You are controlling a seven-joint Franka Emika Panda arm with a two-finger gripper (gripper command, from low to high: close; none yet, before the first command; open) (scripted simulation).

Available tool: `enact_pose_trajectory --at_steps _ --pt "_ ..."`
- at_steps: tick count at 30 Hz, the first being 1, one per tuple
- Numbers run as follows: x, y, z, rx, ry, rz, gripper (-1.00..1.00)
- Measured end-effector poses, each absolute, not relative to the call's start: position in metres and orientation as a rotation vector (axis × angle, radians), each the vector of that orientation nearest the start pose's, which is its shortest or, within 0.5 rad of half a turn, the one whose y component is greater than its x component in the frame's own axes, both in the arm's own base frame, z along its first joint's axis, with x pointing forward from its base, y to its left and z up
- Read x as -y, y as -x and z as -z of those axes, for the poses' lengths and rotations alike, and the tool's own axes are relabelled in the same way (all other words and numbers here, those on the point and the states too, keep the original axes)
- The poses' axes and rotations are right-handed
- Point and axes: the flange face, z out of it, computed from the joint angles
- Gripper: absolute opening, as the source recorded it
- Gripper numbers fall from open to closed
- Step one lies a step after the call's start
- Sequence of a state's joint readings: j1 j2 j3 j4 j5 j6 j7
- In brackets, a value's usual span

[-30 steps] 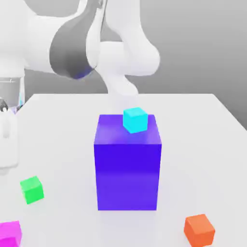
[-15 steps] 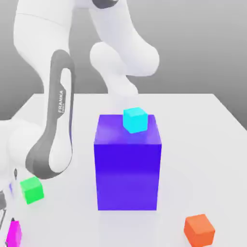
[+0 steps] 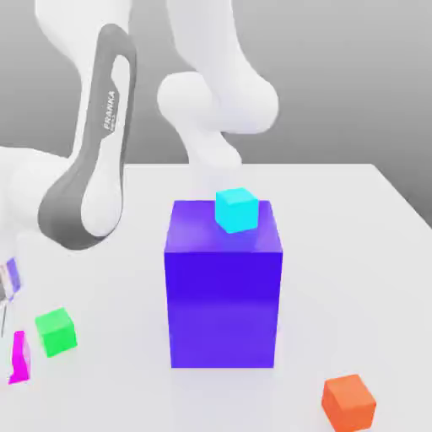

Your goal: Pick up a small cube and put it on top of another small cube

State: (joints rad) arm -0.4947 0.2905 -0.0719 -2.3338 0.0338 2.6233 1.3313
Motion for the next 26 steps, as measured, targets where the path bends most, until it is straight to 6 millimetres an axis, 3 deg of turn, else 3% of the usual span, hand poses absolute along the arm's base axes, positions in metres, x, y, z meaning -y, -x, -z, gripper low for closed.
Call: enact_pose_trajectory --at_steps 17,22,23,26 --pt "0.274 -0.327 -0.243 -1.981 2.439 0.0 -1.0" --pt "0.272 -0.324 -0.196 -1.936 2.474 -0.001 -1.0" --pt "0.272 -0.323 -0.185 -1.936 2.475 -0.001 1.0" --pt "0.272 -0.323 -0.185 -1.936 2.475 -0.001 1.0"
